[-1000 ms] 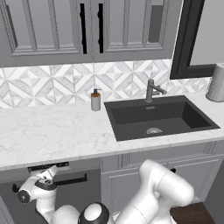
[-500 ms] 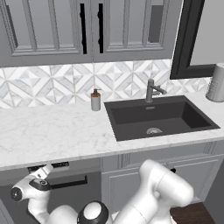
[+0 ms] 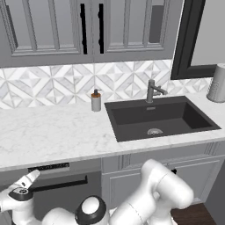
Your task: Pick up the cup and bowl from the counter, place them in the dishwasher, and close the dishwasher door.
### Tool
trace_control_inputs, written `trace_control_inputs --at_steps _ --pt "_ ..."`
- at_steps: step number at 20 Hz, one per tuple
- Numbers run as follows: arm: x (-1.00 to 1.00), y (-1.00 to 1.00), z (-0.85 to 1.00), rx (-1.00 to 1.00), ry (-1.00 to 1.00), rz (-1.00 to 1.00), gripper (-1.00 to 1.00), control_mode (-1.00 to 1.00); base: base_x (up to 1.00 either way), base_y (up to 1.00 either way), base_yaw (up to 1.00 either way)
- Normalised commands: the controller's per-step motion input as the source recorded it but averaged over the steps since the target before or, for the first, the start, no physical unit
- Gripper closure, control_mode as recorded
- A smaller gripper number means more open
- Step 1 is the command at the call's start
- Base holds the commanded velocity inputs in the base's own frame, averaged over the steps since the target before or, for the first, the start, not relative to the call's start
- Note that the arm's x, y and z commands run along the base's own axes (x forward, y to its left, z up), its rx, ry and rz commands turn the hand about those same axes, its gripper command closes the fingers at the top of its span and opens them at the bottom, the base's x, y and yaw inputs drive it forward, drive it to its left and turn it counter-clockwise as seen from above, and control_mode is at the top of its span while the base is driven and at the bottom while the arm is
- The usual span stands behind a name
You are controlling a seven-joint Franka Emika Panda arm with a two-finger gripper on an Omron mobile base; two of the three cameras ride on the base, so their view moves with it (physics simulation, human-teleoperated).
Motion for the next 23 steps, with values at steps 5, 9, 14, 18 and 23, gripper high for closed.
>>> trace_control_inputs --at_steps 5,9,14,18,23 --pt "0.47 -0.15 -1.0 -0.2 0.29 0.41 -1.0 -1.0 0.0 0.0 0.0" --pt "0.99 -0.6 -1.0 -0.04 0.25 0.26 -1.0 -1.0 0.0 0.0 0.0" --pt "1.0 -0.89 -1.0 0.0 0.01 0.19 -1.0 -1.0 0.0 0.0 0.0" --pt "0.7 -1.0 -1.0 0.0 -0.11 0.12 -1.0 -1.0 0.0 0.0 0.0" --pt "0.84 -1.0 -1.0 0.01 -0.53 0.01 -1.0 -1.0 0.0 0.0 0.0"
